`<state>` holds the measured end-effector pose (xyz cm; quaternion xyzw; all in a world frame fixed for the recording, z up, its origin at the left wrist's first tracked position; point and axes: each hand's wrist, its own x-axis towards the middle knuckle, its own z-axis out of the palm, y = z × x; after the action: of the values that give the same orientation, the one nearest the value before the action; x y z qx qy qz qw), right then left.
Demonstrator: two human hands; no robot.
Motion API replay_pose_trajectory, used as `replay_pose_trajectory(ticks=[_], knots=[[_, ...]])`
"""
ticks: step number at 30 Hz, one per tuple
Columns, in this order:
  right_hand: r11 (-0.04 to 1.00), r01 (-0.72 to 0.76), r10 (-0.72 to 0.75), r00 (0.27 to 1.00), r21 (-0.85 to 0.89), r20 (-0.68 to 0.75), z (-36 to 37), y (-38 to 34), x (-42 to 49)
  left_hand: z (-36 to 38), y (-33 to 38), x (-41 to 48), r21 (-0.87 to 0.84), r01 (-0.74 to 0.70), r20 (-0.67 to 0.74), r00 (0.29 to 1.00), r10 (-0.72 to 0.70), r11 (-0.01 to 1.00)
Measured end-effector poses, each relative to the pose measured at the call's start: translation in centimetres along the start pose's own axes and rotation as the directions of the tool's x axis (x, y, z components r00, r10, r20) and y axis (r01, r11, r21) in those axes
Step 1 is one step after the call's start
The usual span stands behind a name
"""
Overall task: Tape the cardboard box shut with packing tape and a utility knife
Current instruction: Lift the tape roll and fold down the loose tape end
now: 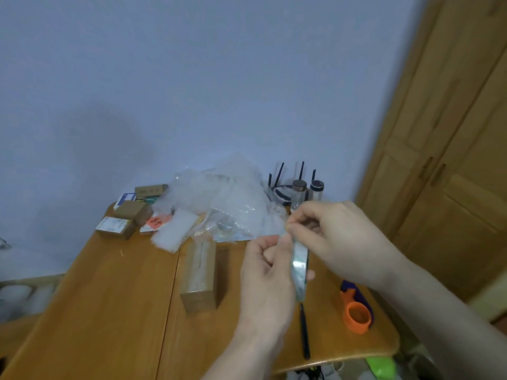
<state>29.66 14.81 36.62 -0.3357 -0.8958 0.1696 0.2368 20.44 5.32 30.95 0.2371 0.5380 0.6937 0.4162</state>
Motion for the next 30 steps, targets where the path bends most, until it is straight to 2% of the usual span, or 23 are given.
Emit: replay_pose_trajectory(ticks=[4,9,12,14,16,17,20,25,30], knots=[[1.0,0.006,-0.006,1.0,0.009,-0.016,0.5,1.7,-0.6,0.6,-1.6,0.6,0.008,-0.052,0.011,0.999,0.052,0.999],[1.0,0.03,-0.03,0.998,-0.01,-0.052,1.9,4.5,-1.4,1.2,-3.8,1.3,0.145,-0.075,0.07,0.995,0.065,0.987],[0.982,-0.097,0.122,0.981,0.163,-0.15,2.5,6.7,-2.8,1.7,-5.1,1.8,0.148,-0.036,0.071,0.997,0.026,0.988],[0.891,-0.237,0.331,0.923,0.388,-0.197,3.0,8.1,-4.4,2.2,-6.4,2.5,0.132,0.009,0.056,0.998,-0.016,0.991],[0.733,-0.378,0.508,0.857,0.566,-0.086,4.7,9.6,-5.8,2.6,-7.6,3.2,0.112,0.055,0.036,0.998,-0.059,0.992],[0.672,-0.446,0.55,0.835,0.592,0.006,5.9,10.4,-6.6,3.0,-8.3,3.6,0.096,0.093,0.024,0.995,-0.096,0.991],[0.577,-0.55,0.559,0.805,0.604,0.2,9.8,12.7,-8.4,3.8,-10.8,4.5,0.071,0.229,-0.023,0.973,-0.228,0.971],[0.403,-0.567,0.56,0.774,0.718,0.297,13.9,16.2,-10.3,4.8,-15.3,5.5,0.148,0.417,-0.117,0.908,-0.403,0.897],[0.329,-0.624,0.578,0.726,0.709,0.371,18.1,20.5,-12.1,4.8,-20.1,7.0,0.233,0.539,-0.139,0.842,-0.521,0.809]])
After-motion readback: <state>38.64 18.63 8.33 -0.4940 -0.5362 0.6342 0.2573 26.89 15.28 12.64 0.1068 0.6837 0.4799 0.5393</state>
